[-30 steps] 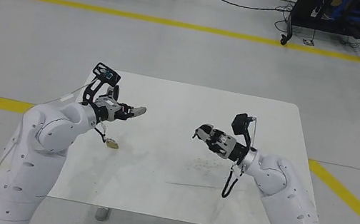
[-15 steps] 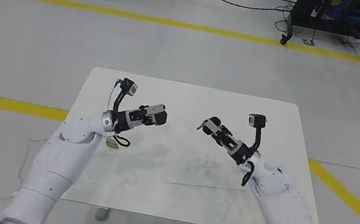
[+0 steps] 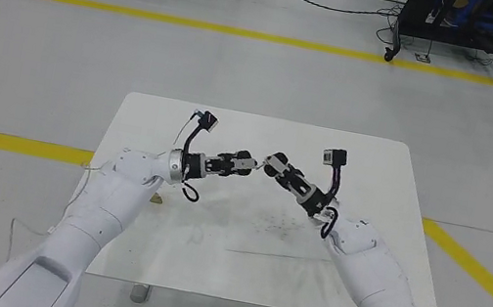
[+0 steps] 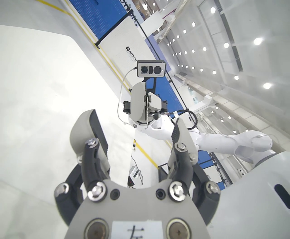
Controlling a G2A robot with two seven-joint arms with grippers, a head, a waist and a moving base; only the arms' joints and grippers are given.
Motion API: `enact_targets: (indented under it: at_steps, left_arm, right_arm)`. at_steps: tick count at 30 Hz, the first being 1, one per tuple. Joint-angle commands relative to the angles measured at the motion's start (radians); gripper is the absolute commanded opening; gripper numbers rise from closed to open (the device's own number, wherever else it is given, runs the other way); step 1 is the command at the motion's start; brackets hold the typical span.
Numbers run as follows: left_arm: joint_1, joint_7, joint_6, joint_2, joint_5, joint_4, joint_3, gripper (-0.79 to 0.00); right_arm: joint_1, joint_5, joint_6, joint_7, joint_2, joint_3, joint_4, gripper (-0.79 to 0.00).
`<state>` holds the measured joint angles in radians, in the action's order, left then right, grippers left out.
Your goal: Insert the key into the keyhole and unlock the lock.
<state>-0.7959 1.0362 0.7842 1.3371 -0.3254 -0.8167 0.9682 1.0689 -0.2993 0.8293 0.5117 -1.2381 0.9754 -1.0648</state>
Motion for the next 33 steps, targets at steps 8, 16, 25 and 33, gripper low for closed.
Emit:
enact_targets:
  at_steps: [8, 16, 25, 33]
  left_arm:
    - [0.035, -0.026, 0.025, 0.008, 0.0, 0.046, -0.05, -0.733]
    - [0.058, -0.031, 0.031, 0.008, -0.008, 0.08, -0.075, -0.785]
    - [0.073, -0.042, 0.042, 0.008, -0.025, 0.102, -0.091, -0.723]
    - [0.076, -0.038, 0.038, 0.006, -0.042, 0.099, -0.108, -0.653]
  right_arm:
    - [-0.029, 0.037, -0.014, -0.016, -0.02, -0.03, 0.052, -0.785]
    - [-0.045, 0.04, -0.019, -0.006, -0.031, -0.039, 0.079, -0.785]
    - [-0.052, 0.045, -0.009, -0.038, -0.035, -0.014, 0.103, -0.785]
    - [-0.049, 0.063, -0.023, -0.037, -0.04, -0.011, 0.096, -0.785]
